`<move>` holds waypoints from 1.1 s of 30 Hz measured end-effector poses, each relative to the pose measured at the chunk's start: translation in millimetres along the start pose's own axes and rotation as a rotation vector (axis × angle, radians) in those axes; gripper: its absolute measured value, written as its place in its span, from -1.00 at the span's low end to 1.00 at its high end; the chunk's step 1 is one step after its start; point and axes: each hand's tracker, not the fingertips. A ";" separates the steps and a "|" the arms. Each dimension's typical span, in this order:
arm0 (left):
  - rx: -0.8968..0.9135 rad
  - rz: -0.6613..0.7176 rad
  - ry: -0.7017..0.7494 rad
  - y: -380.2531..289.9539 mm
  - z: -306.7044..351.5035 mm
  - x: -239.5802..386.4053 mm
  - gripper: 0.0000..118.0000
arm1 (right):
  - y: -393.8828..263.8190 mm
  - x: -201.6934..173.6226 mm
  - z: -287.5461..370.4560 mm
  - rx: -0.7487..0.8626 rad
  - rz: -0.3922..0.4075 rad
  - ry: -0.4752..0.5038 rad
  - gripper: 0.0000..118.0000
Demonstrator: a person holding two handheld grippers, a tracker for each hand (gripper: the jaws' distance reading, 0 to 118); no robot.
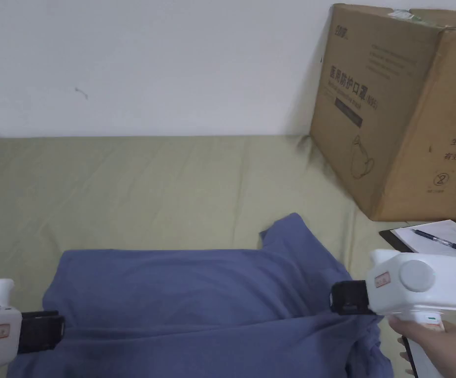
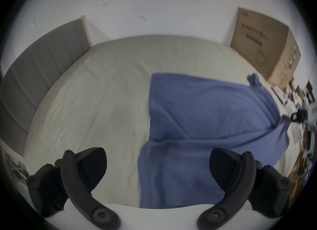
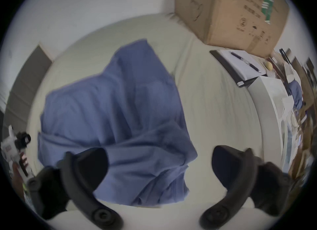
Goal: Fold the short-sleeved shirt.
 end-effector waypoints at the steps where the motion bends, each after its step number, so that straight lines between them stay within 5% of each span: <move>1: 0.046 0.032 -0.024 -1.5 8.7 -2.8 0.99 | -0.5 1.3 3.1 0.027 -0.017 0.011 0.88; 7: 0.095 0.124 -0.157 -20.9 70.3 -3.9 0.99 | -44.4 13.5 79.1 0.202 -0.100 0.141 0.88; 9: 0.157 0.115 -0.203 -37.8 97.7 -0.7 0.84 | -79.1 13.0 120.0 0.342 -0.108 0.275 0.66; 10: 0.183 0.108 -0.193 -45.5 109.1 2.5 0.56 | -94.1 13.8 132.4 0.400 -0.095 0.334 0.39; 11: 0.207 0.100 -0.178 -55.1 121.4 4.8 0.07 | -107.7 13.9 142.6 0.432 -0.070 0.390 -0.10; 12: 0.207 0.101 -0.164 -64.5 130.5 7.2 -0.76 | -118.0 11.7 148.7 0.419 -0.052 0.387 -0.95; 13: 0.209 0.106 -0.162 -72.8 137.9 8.2 -1.00 | -130.1 3.3 159.8 0.408 -0.041 0.361 -1.00; 19: 0.256 0.140 -0.167 -113.6 170.0 10.9 -1.00 | -149.4 20.0 165.5 0.351 -0.060 0.319 -1.00; 27: 0.232 0.194 -0.142 -123.7 168.7 4.3 -1.00 | -85.9 42.1 80.6 -0.003 0.031 0.180 -1.00; 28: 0.227 0.196 -0.138 -123.9 168.4 3.4 -1.00 | -78.4 44.0 70.5 -0.034 0.032 0.180 -0.81; 29: 0.220 0.203 -0.139 -124.3 167.9 2.0 -1.00 | -73.9 45.8 57.6 -0.078 0.027 0.170 -0.20; 30: 0.211 0.210 -0.140 -124.2 167.6 -0.8 -1.00 | -69.1 47.9 47.6 -0.112 0.015 0.135 0.78; 31: 0.204 0.215 -0.141 -125.0 166.7 -1.8 -1.00 | -66.7 49.0 37.5 -0.145 0.014 0.096 1.00; 33: 0.192 0.218 -0.131 -127.6 164.8 -4.0 -1.00 | -66.4 52.9 22.5 -0.134 0.029 0.083 0.84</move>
